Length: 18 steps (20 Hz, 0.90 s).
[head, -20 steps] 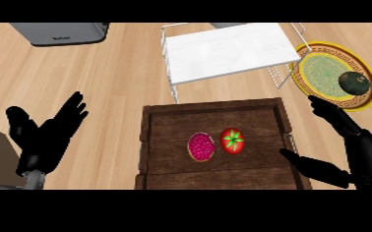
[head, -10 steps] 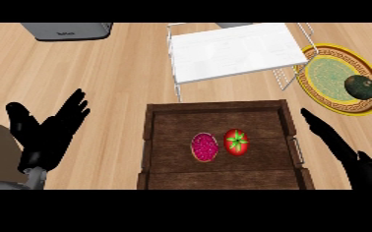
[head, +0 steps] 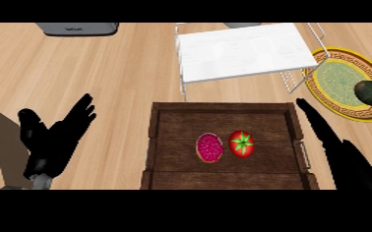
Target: Pick the cupcake from the tray and place it in the tiered shelf
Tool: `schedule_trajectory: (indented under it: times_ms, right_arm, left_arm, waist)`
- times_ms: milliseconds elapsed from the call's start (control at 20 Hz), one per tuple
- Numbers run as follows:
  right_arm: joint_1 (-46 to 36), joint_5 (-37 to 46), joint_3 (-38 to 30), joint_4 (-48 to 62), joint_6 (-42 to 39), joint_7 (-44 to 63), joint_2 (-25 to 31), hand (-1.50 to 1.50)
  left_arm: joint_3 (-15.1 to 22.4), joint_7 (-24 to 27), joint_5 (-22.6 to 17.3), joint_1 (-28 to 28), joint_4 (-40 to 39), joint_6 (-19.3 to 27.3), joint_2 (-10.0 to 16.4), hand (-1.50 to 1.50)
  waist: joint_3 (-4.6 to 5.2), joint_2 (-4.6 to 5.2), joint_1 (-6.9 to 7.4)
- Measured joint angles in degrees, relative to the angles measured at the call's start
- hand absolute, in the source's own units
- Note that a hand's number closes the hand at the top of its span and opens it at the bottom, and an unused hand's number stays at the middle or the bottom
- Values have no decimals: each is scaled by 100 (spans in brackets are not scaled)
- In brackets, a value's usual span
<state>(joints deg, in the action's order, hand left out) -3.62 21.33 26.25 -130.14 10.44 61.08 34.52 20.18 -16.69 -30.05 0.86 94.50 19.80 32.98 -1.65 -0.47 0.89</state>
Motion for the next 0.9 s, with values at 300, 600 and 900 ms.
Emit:
schedule_trajectory:
  times_ms: [300, 600, 900]
  right_arm:
    - [-564, 450, 469, 592, -232, 457, -502, -150]
    - [-1033, 816, 903, 1251, -512, 750, -1111, -150]
    - [-1253, 1268, 1080, 1855, -736, 897, -1668, -150]
  left_arm:
    - [68, 1, -49, 57, -19, 110, 29, 0]
    - [135, 40, -130, 26, 20, 186, 39, 0]
    - [212, 181, -178, -81, 3, 260, -9, 0]
  waist:
    - [9, 11, 40]
    - [-2, -1, 24]
    - [-17, -11, -52]
